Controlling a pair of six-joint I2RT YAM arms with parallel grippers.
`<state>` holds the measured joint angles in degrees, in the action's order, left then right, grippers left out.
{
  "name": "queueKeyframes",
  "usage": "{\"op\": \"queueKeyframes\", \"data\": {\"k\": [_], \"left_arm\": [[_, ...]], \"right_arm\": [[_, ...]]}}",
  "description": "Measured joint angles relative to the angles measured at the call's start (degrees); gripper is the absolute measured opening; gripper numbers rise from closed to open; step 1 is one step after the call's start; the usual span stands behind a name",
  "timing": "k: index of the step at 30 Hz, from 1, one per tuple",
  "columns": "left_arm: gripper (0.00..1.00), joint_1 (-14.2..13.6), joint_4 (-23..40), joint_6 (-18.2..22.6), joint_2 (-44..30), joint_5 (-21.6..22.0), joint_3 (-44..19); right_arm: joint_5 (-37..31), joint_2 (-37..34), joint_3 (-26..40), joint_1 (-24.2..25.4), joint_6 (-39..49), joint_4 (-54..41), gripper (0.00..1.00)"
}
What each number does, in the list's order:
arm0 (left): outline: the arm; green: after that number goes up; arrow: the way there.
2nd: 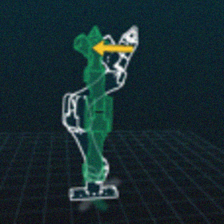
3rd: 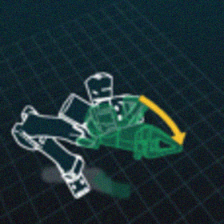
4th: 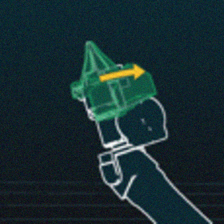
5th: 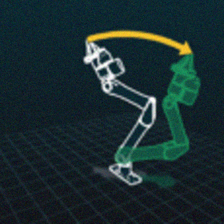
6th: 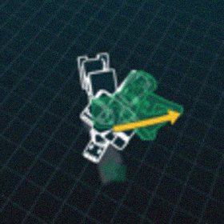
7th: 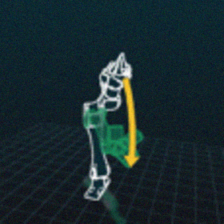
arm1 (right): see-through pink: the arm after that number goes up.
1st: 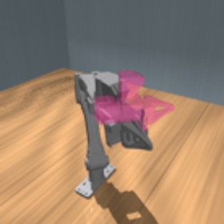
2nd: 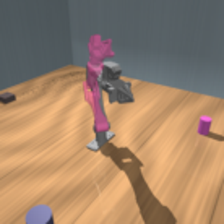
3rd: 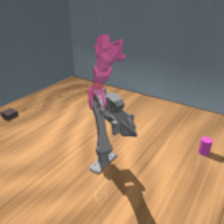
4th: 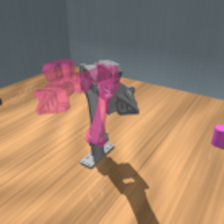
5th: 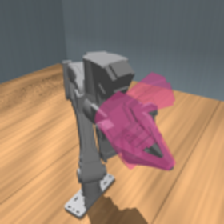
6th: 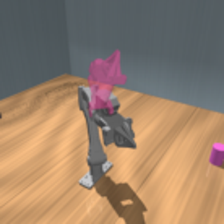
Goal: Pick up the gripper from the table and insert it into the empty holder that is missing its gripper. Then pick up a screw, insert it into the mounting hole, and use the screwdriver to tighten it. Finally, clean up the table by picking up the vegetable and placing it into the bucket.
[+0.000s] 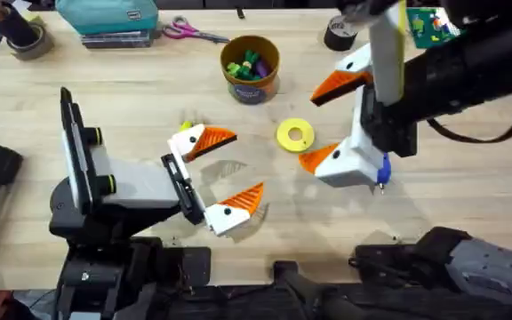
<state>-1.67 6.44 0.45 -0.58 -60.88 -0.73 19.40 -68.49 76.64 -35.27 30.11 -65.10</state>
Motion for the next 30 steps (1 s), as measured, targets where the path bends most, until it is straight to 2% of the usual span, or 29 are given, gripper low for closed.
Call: {"op": "queueKeyframes", "data": {"k": [5, 6, 11, 12, 13, 16, 19, 25, 30], "left_arm": [[0.986, -0.02, 0.0, 0.02, 0.0, 0.0, 0.0], [0.949, 0.0, 0.0, -0.04, 0.0, -0.04, 0.0], [0.153, -0.01, 0.0, 0.0, 0.0, -0.01, 0.0], [0.047, 0.0, 0.0, 0.22, 0.0, 0.0, 0.0], [0.016, 0.0, 0.0, 0.28, 0.0, 0.0, 0.0], [0.018, 0.0, 0.0, 0.24, 0.0, -0.02, 0.0], [0.017, -0.02, 0.0, 0.22, 0.0, 0.0, 0.0], [0.016, 0.0, 0.0, 0.22, 0.0, 0.0, 0.0], [0.016, -0.01, 0.0, 0.23, 0.0, 0.0, 0.0]], "right_arm": [[0.0, 0.0, 0.0, 0.0, 0.0, 0.0, 0.996], [0.0, 0.0, 0.0, 0.0, 0.0, 0.0, 0.995], [0.0, 0.0, 0.0, 0.0, 0.02, 0.0, 0.995], [0.0, 0.0, 0.0, 0.0, -0.02, 0.0, 0.995], [0.0, 0.0, 0.0, 0.0, -0.07, 0.05, 0.995], [-1.22, 0.0, 0.0, -0.02, -2.87, 0.91, 0.995], [-5.27, 0.0, 0.0, -0.02, -8.13, 1.33, 0.995], [-17.98, 0.41, 0.0, 0.49, -20.52, 1.29, 0.996], [-27.78, 2.54, 0.02, 4.75, -29.53, -0.18, 0.996]]}}
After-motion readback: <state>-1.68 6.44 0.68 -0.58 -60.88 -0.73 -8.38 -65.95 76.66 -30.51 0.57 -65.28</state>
